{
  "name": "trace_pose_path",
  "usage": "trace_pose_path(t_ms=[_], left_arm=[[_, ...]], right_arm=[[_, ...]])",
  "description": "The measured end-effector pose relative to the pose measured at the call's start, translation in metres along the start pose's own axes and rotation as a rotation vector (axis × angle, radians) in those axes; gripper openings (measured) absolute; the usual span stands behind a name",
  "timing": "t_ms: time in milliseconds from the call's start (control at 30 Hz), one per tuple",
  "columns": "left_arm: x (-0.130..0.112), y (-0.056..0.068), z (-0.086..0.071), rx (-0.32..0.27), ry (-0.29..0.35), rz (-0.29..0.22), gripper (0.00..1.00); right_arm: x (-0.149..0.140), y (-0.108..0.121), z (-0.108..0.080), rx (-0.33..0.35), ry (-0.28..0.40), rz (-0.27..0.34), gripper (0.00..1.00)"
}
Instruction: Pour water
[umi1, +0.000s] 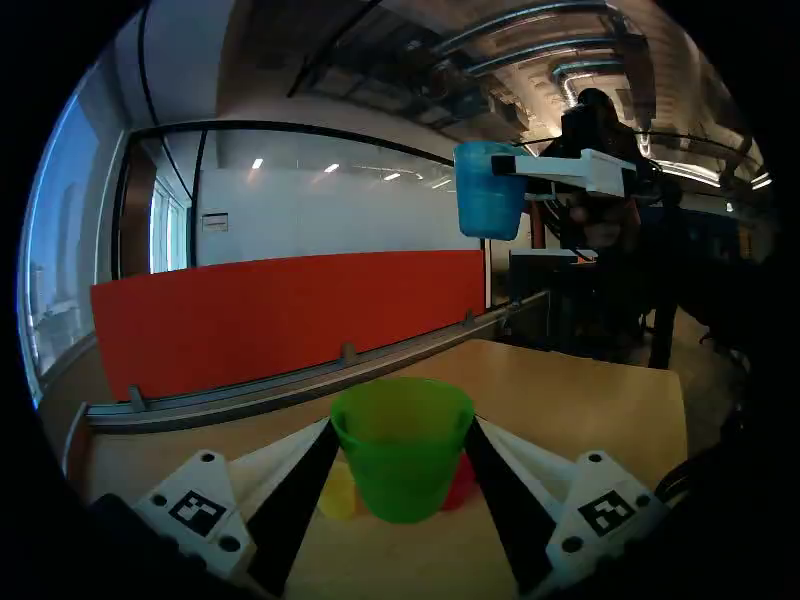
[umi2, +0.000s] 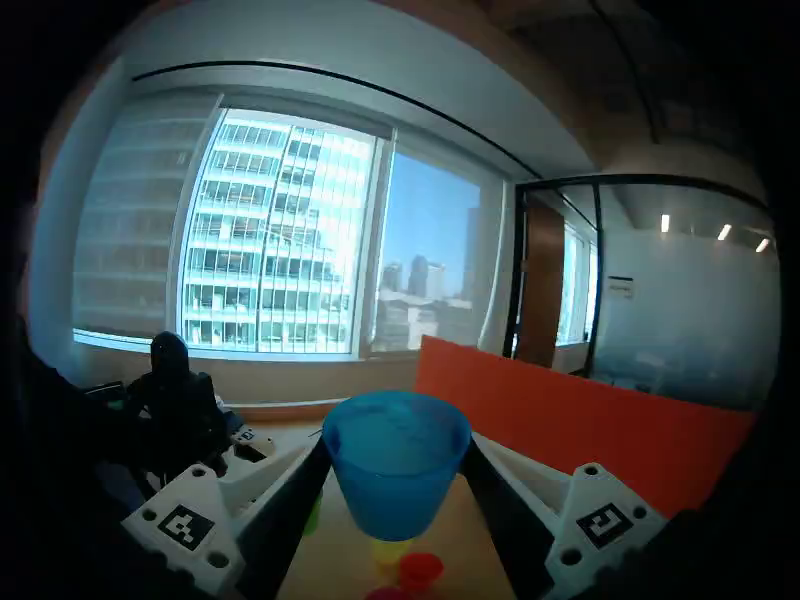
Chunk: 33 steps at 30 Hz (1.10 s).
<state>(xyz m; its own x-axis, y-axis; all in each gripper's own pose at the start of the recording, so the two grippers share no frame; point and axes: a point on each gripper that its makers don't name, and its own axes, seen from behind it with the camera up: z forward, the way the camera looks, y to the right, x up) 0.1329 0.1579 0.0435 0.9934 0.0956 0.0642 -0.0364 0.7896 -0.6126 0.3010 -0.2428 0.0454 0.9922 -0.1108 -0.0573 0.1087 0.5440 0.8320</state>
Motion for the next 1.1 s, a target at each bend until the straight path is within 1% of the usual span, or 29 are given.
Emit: trace_pose_path(t_ms=[200,300,500,800,1100], left_arm=[[0.000,0.000,0.001,-0.002,-0.006,-0.004,0.86],[-0.002,0.001,0.001,-0.006,-0.013,-0.005,0.86],[-0.007,0.003,0.003,-0.011,-0.028,0.001,0.86],[-0.012,0.003,0.004,-0.018,-0.050,0.000,0.86],[-0.023,0.008,0.007,-0.031,-0.081,0.009,0.86]], right_arm=[[-0.009,0.005,-0.010,-0.011,-0.009,0.005,0.90],[-0.013,0.003,-0.014,-0.007,-0.016,0.006,0.90],[-0.026,-0.002,-0.019,0.002,-0.036,0.009,0.91],[-0.045,0.003,-0.027,-0.012,-0.058,0.031,0.91],[-0.068,0.001,-0.035,-0.006,-0.095,0.025,0.92]])
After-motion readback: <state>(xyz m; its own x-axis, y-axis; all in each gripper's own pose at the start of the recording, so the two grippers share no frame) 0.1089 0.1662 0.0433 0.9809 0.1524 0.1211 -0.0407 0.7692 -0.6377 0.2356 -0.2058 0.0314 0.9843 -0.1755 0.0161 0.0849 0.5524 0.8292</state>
